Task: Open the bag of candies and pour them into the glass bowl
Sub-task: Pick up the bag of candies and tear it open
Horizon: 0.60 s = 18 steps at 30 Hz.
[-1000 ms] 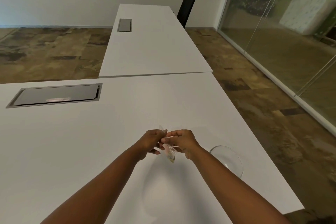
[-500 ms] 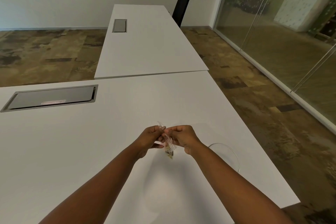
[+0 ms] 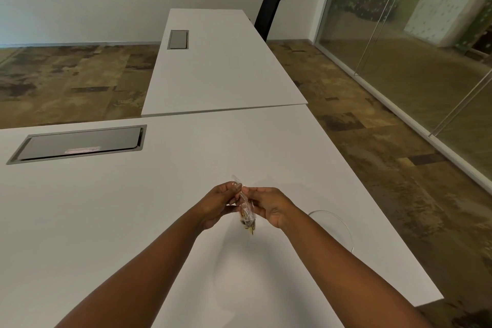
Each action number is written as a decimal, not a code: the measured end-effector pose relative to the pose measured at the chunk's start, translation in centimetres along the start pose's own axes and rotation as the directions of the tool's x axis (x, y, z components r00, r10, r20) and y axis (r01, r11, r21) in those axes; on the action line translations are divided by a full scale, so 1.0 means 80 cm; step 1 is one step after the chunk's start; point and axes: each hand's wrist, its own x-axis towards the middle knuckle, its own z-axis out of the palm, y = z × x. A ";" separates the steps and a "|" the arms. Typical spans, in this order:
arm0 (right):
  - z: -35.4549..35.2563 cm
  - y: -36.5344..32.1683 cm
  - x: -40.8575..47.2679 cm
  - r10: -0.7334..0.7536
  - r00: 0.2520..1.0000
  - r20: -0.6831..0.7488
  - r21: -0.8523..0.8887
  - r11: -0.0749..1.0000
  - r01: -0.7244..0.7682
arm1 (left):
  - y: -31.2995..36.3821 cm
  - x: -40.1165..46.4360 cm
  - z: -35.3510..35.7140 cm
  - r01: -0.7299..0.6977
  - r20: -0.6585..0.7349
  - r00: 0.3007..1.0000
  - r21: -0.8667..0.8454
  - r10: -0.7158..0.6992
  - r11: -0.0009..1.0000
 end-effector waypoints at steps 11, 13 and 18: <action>0.004 0.002 -0.001 -0.101 0.994 0.045 -0.121 0.987 0.106 | -0.002 0.003 0.001 -0.019 -0.018 1.000 -0.048 0.018 0.999; 0.010 0.002 -0.001 -0.166 0.986 0.029 -0.280 0.945 0.168 | -0.001 0.007 0.005 -0.036 -0.056 0.998 0.024 0.037 0.999; 0.016 0.003 0.002 -0.272 0.962 -0.023 -0.464 0.855 0.231 | 0.000 0.007 0.016 -0.038 -0.100 0.994 0.117 0.050 0.992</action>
